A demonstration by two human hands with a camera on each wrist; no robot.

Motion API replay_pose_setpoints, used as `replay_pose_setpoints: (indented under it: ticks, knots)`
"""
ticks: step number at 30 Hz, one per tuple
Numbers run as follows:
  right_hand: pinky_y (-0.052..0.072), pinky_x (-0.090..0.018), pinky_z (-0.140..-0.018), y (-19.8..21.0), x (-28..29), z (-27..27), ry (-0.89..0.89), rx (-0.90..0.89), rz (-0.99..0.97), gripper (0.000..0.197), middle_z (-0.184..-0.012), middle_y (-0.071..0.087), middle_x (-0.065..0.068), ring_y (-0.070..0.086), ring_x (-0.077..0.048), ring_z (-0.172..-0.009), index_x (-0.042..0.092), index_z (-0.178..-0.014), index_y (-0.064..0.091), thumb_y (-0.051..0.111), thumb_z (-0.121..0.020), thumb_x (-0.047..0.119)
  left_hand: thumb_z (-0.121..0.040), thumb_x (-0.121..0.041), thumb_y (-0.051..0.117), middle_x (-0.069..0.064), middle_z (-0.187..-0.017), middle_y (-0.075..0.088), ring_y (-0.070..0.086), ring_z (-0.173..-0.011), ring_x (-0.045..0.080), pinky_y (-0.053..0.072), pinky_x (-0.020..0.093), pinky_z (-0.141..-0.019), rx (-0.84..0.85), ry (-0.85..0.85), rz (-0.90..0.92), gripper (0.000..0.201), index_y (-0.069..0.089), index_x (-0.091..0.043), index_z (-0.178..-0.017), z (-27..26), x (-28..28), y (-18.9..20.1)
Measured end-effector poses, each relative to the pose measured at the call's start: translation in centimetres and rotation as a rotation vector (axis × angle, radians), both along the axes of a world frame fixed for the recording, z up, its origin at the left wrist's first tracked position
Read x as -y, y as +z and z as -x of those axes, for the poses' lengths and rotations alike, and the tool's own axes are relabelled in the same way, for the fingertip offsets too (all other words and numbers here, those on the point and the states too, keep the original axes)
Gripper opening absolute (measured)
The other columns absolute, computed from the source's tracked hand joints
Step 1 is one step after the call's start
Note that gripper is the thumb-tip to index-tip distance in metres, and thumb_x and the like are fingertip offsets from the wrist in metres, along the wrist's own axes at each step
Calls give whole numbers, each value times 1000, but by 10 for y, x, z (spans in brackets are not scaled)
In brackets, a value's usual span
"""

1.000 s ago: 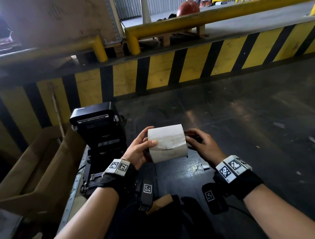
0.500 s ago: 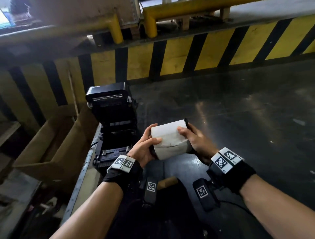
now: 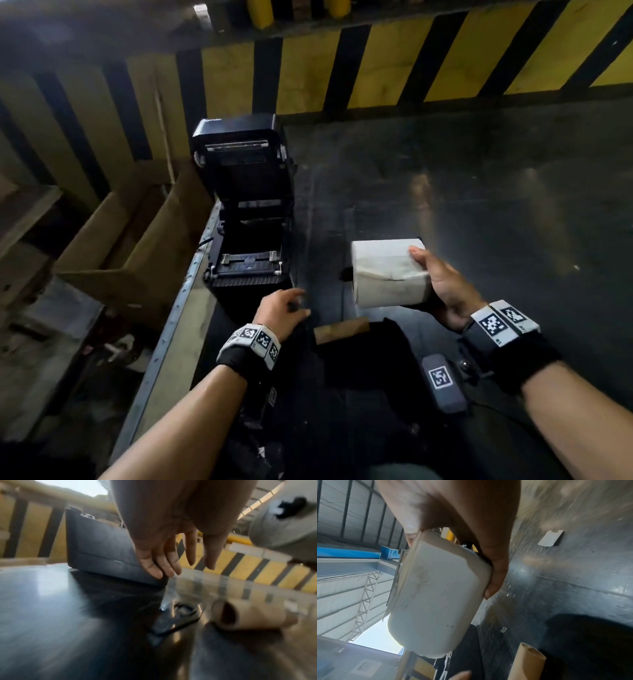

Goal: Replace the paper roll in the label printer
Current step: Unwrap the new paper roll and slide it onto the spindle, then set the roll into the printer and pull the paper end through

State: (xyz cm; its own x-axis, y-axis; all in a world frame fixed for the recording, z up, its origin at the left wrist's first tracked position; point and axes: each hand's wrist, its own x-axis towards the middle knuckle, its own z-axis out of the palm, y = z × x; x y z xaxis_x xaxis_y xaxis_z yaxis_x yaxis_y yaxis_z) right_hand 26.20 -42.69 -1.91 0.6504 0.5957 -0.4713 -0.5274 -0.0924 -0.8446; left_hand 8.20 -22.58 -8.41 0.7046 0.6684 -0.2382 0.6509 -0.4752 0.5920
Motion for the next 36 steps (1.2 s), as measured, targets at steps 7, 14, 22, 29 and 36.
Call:
replay_pose_setpoints:
  ticks: [7, 14, 22, 29, 36]
  knots:
    - [58, -40, -67, -6, 5, 1, 45, 1, 30, 34, -93, 68, -6, 66, -19, -75, 17, -107, 62, 58, -83, 41, -69, -33, 77, 9, -122, 55, 52, -118, 26, 45, 34, -99, -258, -122, -120, 57, 59, -22, -122, 7, 2, -29]
    - [57, -45, -71, -9, 2, 6, 53, 6, 36, 24, -89, 68, -5, 66, -19, -75, 18, -97, 64, 59, -84, 38, -66, -25, 81, 9, -107, 68, 64, -102, 26, 49, 28, -85, -228, 39, -31, 42, 67, -16, -105, 4, -2, -30]
    - [56, -36, -64, -4, -7, 12, 67, 70, 15, 16, -84, 64, 0, 62, -14, -72, 23, -91, 63, 60, -83, 36, -75, -11, 74, 2, -70, 63, 59, -63, 11, 40, 11, -55, 53, 73, 62, 12, 70, -10, -87, 1, -9, -2]
    - [55, -42, -72, 6, -19, 20, 95, 86, -47, 12, -83, 67, 2, 63, -14, -73, 25, -86, 64, 60, -83, 36, -85, 5, 58, -5, -51, 66, 59, -46, 3, 52, 13, -51, 695, 237, 662, 16, 63, -8, -79, -28, -10, 57]
    - [54, -49, -80, 23, -37, 30, 55, 53, -70, 36, -100, 65, -8, 62, -23, -88, 17, -108, 63, 62, -80, 40, -92, -2, 50, 0, -68, 69, 63, -65, 10, 53, 21, -68, 824, 295, 697, 19, 65, -11, -84, -46, -4, 64]
